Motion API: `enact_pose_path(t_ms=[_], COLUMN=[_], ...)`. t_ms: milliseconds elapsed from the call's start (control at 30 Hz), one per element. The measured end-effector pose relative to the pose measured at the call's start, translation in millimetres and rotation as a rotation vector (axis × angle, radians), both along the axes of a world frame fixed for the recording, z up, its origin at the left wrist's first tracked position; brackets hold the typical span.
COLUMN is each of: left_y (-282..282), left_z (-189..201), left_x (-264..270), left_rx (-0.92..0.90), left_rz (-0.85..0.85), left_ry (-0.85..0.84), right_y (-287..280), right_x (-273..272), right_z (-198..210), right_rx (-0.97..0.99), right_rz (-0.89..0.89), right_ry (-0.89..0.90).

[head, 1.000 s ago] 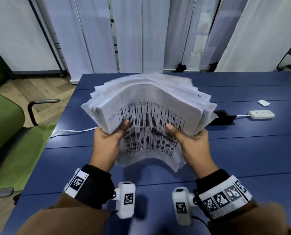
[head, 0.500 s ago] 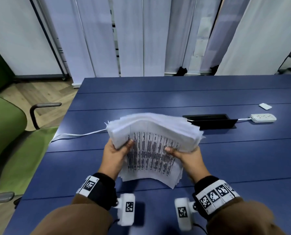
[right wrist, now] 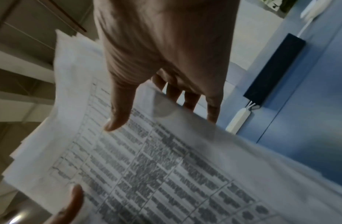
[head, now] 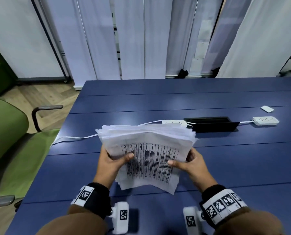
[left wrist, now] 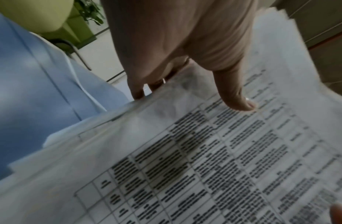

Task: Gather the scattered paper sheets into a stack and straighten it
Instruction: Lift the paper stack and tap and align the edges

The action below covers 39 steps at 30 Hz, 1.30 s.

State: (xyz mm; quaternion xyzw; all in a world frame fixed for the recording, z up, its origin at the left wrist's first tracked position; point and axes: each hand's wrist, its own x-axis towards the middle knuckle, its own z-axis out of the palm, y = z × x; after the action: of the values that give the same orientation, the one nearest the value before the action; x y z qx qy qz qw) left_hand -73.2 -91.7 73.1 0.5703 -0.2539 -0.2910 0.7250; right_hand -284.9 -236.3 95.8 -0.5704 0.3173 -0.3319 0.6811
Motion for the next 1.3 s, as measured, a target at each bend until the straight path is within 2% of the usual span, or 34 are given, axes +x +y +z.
enact_pose_path(t_ms=[67, 167, 333, 433, 533, 700, 800, 933, 1133, 1200, 1300], left_y=[1.6, -2.9, -7.3, -6.7, -0.7, 11.1, 4.3, -9.3, -13.6, -8.6, 1.4], left_z=[-9.1, -2.4, 52.0, 77.6, 68.4, 7.8, 1.5, 30.9, 99.4, 103.2, 80.9], left_x=[1.1, -3.7, -6.3, -7.6, -5.7, -0.4, -9.8, -15.9, -23.1, -23.9, -16.9], left_rx=[0.055, 0.015, -0.134, -0.221, -0.211, 0.062, 0.114, 0.007, -0.234, -0.251, -0.195], left_rz=[-0.013, 0.042, 0.106, 0.124, 0.080, -0.069, -0.033, 0.087, 0.169, 0.171, 0.113], left_ry=[0.033, 0.071, -0.005, -0.083, -0.095, 0.004, -0.054, 0.011, -0.084, -0.106, -0.102], right_y=[2.5, 4.6, 6.1, 7.8, 6.8, 6.7, 14.0, 12.1, 17.2, 20.3, 22.0], right_x=[4.0, 17.0, 26.5, 24.1, 17.6, 0.2, 3.6, 19.4, 21.8, 18.8, 10.6], right_z=[-4.7, 0.4, 54.3, 80.4, 71.5, 2.6, -17.1, 9.1, 82.8, 84.7, 62.9], right_rx=[0.044, 0.048, -0.071, -0.151, -0.155, -0.004, 0.107, 0.047, -0.145, -0.167, -0.136], right_rz=[0.010, -0.064, -0.173, -0.146, -0.109, -0.081, -0.085, -0.185, -0.257, -0.262, -0.216], right_ry=[0.011, -0.024, -0.113, -0.213, -0.174, 0.052, 0.066, 0.030, -0.130, -0.154, -0.122])
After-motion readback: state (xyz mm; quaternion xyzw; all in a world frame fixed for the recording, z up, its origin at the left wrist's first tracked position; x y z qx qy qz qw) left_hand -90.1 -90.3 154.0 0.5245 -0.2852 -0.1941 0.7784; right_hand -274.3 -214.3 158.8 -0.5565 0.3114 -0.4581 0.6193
